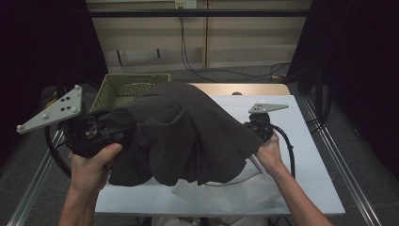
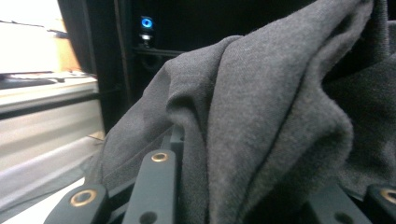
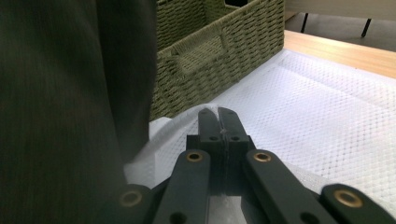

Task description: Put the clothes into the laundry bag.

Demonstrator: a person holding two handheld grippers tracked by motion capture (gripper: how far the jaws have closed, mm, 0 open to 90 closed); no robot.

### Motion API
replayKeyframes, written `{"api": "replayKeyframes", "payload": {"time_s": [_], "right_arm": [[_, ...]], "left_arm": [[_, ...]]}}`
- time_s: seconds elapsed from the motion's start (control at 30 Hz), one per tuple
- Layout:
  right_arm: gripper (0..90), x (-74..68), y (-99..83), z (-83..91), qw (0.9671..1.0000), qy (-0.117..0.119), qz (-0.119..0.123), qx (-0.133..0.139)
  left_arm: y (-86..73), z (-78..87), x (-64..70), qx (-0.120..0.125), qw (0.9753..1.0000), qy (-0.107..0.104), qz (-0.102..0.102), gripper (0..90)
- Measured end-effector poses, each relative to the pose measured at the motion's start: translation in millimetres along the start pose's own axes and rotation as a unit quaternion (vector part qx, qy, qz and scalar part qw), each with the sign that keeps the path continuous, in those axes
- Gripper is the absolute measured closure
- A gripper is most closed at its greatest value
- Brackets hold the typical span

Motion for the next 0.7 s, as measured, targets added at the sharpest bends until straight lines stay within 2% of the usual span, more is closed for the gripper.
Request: {"api": "replayKeyframes", "payload": {"time_s": [0.03, 0.23, 0.33, 0.37, 0.5, 0.57, 0.7], "right_arm": [[89.6, 0.6, 0.3, 0.7, 1.0000, 0.002, -0.003, 0.002], [89.7, -0.7, 0.5, 0.5, 1.0000, 0.003, -0.001, 0.001], [89.6, -2.7, -0.6, -2.6, 1.0000, 0.004, 0.003, -0.004], [89.6, -3.4, -1.0, -3.6, 0.9999, 0.004, 0.006, -0.007], [89.6, -6.0, -2.3, -7.3, 0.9998, 0.006, 0.009, -0.015], [89.6, -5.9, -3.4, -8.5, 0.9997, 0.002, 0.011, -0.021], [89.6, -4.5, -5.7, -9.3, 0.9995, 0.000, 0.013, -0.027]], "left_arm": [[-2.1, -2.9, -0.4, -0.001, 1.0000, -0.006, 0.007, 69.0], [-20.7, -24.8, -2.8, -0.050, 0.9984, -0.021, 0.013, 68.7], [-29.0, -37.5, -2.7, -0.074, 0.9972, -0.005, 0.010, 68.5], [-31.7, -41.4, -3.6, -0.080, 0.9967, -0.006, 0.008, 68.4], [-42.0, -54.8, -4.1, -0.114, 0.9933, 0.015, -0.007, 68.3], [-46.7, -59.2, -5.5, -0.116, 0.9931, 0.014, -0.001, 68.3], [-52.3, -60.7, -12.0, -0.128, 0.9915, 0.027, 0.003, 68.2]]}}
Point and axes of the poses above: each handheld gripper's, and its own axes: z roughly backward along the jaws, y roughly out of its top, x roughly to its right, the point moved 1 cm from there along -z, roughly forward along the jaws
